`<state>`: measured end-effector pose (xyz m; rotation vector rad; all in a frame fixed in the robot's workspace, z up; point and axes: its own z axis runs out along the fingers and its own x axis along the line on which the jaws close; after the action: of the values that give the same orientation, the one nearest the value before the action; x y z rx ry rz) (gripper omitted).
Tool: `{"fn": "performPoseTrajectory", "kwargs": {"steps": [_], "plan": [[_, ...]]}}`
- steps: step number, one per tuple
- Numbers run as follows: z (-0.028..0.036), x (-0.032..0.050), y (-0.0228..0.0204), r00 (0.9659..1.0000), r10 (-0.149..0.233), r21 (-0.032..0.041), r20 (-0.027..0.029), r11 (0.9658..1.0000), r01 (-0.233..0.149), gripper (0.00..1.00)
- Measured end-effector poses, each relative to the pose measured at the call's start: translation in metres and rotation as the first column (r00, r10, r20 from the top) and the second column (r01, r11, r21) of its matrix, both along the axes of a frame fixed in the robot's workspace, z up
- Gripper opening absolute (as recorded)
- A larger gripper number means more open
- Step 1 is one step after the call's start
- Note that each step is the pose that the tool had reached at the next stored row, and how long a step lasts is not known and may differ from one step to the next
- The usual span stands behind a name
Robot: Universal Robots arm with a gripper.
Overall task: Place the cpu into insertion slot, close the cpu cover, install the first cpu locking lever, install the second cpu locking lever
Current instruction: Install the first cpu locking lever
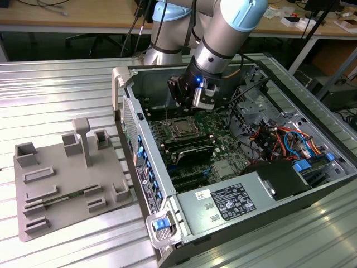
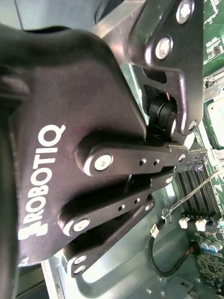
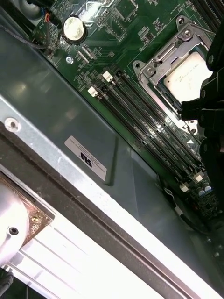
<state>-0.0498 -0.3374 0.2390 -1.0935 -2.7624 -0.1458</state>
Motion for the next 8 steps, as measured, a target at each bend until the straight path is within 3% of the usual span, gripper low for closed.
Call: {"fn": "performPoseTrajectory", "kwargs": {"steps": [8], "plan": [[0.0000,0.0000,0.0000,0.9991,0.043,0.0013,0.0000,0.9991,-0.043,0.11]]}}
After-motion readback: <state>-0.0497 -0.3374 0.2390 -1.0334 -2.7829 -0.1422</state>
